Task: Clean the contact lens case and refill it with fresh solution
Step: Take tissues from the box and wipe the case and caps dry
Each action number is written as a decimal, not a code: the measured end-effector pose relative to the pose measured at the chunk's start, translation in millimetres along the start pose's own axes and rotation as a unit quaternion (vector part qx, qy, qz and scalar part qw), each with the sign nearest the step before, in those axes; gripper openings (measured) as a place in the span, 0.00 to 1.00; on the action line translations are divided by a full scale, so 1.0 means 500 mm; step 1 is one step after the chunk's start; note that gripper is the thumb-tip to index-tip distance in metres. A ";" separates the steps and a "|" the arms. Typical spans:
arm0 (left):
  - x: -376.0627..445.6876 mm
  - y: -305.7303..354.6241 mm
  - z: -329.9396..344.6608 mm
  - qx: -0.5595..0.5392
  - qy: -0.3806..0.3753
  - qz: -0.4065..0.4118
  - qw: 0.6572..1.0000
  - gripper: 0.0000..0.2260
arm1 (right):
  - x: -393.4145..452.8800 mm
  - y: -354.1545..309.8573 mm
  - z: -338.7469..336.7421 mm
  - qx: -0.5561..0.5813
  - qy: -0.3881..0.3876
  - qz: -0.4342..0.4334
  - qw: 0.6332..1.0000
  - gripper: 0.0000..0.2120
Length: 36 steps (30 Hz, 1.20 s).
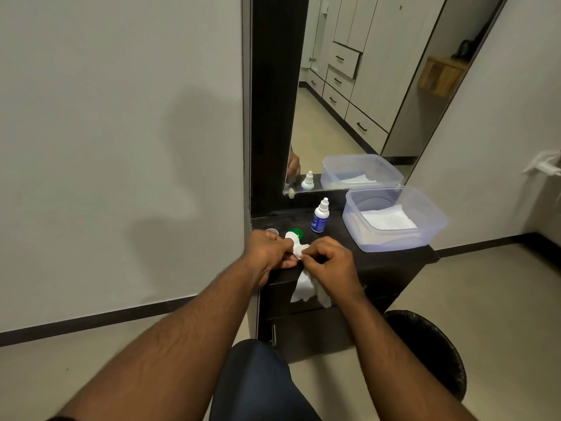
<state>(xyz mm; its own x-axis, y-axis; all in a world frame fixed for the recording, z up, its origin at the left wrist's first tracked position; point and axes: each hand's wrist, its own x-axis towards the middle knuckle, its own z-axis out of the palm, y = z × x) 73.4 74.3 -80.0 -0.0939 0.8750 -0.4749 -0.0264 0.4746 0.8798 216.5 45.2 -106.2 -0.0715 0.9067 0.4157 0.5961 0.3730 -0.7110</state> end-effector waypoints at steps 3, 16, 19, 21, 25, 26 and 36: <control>-0.002 0.001 0.000 0.010 0.004 -0.002 1.000 0.04 | -0.002 0.004 -0.003 0.002 -0.033 -0.023 0.999 0.04; -0.002 0.001 0.000 0.004 -0.002 -0.002 1.000 0.05 | 0.005 0.000 -0.004 0.023 -0.009 0.017 1.000 0.03; -0.005 0.004 0.000 0.007 -0.003 -0.002 1.000 0.05 | 0.001 0.004 -0.007 0.025 -0.028 0.000 0.999 0.04; -0.004 0.004 0.000 0.005 -0.003 -0.003 1.000 0.04 | 0.004 0.004 -0.009 0.037 -0.009 0.022 0.999 0.04; -0.004 0.001 0.000 0.004 0.001 0.001 1.000 0.04 | 0.003 0.004 -0.006 0.017 -0.031 -0.003 0.999 0.05; -0.004 0.002 0.001 0.004 0.002 0.002 1.000 0.03 | 0.003 0.005 -0.007 0.020 -0.028 0.000 0.999 0.05; -0.008 0.007 0.001 -0.006 -0.002 -0.004 1.000 0.02 | 0.003 0.013 -0.016 0.000 -0.030 -0.001 1.000 0.06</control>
<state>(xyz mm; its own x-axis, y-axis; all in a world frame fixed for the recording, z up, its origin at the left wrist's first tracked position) 74.1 72.3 -74.9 -0.0891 0.8713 -0.4826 -0.0395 0.4811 0.8758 226.8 47.3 -105.7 -0.1210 0.9164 0.3814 0.5954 0.3745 -0.7108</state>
